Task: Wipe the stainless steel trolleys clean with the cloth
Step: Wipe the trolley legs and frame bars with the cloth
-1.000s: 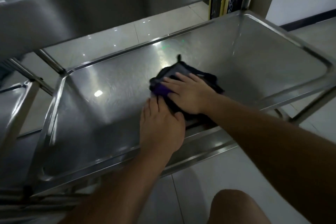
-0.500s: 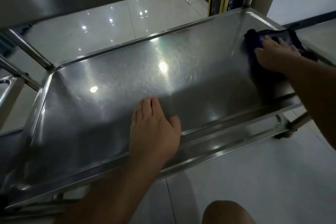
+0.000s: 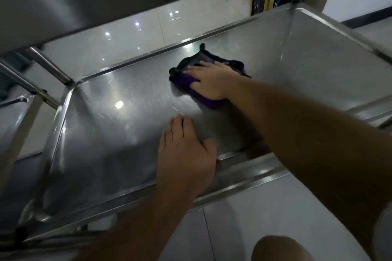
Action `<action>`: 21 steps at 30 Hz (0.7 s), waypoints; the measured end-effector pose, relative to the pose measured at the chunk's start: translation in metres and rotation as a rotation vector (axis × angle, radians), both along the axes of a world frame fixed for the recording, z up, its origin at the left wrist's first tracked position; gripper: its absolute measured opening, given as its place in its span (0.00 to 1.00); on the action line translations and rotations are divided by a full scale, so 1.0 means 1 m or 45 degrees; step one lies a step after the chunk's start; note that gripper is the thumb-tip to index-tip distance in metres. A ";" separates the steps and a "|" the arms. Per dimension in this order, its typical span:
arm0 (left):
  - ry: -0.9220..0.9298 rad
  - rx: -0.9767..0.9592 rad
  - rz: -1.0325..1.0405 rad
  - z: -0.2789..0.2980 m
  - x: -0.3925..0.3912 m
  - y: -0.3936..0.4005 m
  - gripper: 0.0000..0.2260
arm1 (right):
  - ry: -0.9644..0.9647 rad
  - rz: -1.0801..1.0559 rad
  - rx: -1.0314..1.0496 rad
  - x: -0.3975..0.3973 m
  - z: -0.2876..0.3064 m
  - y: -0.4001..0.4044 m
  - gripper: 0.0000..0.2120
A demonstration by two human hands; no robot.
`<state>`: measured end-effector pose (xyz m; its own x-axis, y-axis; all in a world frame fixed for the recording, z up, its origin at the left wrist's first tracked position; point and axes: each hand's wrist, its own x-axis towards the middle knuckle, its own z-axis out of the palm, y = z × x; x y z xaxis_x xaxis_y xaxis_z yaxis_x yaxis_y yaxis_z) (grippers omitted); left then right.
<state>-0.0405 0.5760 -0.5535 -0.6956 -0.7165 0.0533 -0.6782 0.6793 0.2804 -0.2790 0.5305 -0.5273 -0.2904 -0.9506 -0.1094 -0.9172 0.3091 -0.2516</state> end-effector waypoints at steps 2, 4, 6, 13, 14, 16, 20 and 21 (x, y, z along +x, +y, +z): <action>0.008 -0.001 0.010 -0.001 0.001 0.000 0.36 | -0.042 -0.196 -0.013 -0.023 0.005 -0.006 0.29; 0.023 0.007 0.017 -0.002 0.001 -0.001 0.37 | -0.072 -0.404 -0.031 -0.052 0.006 0.000 0.29; 0.030 0.022 0.020 -0.001 0.000 -0.002 0.37 | -0.078 -0.577 -0.056 -0.085 0.001 0.021 0.29; -0.013 0.034 0.027 0.009 -0.002 0.003 0.34 | -0.020 -0.790 0.057 -0.152 -0.018 0.116 0.33; -0.031 0.032 0.033 0.010 -0.003 0.003 0.33 | -0.013 -0.762 0.068 -0.145 -0.018 0.122 0.33; -0.053 0.033 0.052 0.010 -0.004 0.004 0.32 | -0.035 -0.690 0.073 -0.113 -0.016 0.135 0.34; -0.071 0.041 0.052 0.012 -0.005 0.004 0.31 | 0.010 -0.519 0.027 -0.002 -0.018 0.146 0.37; -0.074 0.037 0.046 0.012 -0.004 0.004 0.31 | 0.031 -0.426 0.015 0.028 -0.018 0.146 0.37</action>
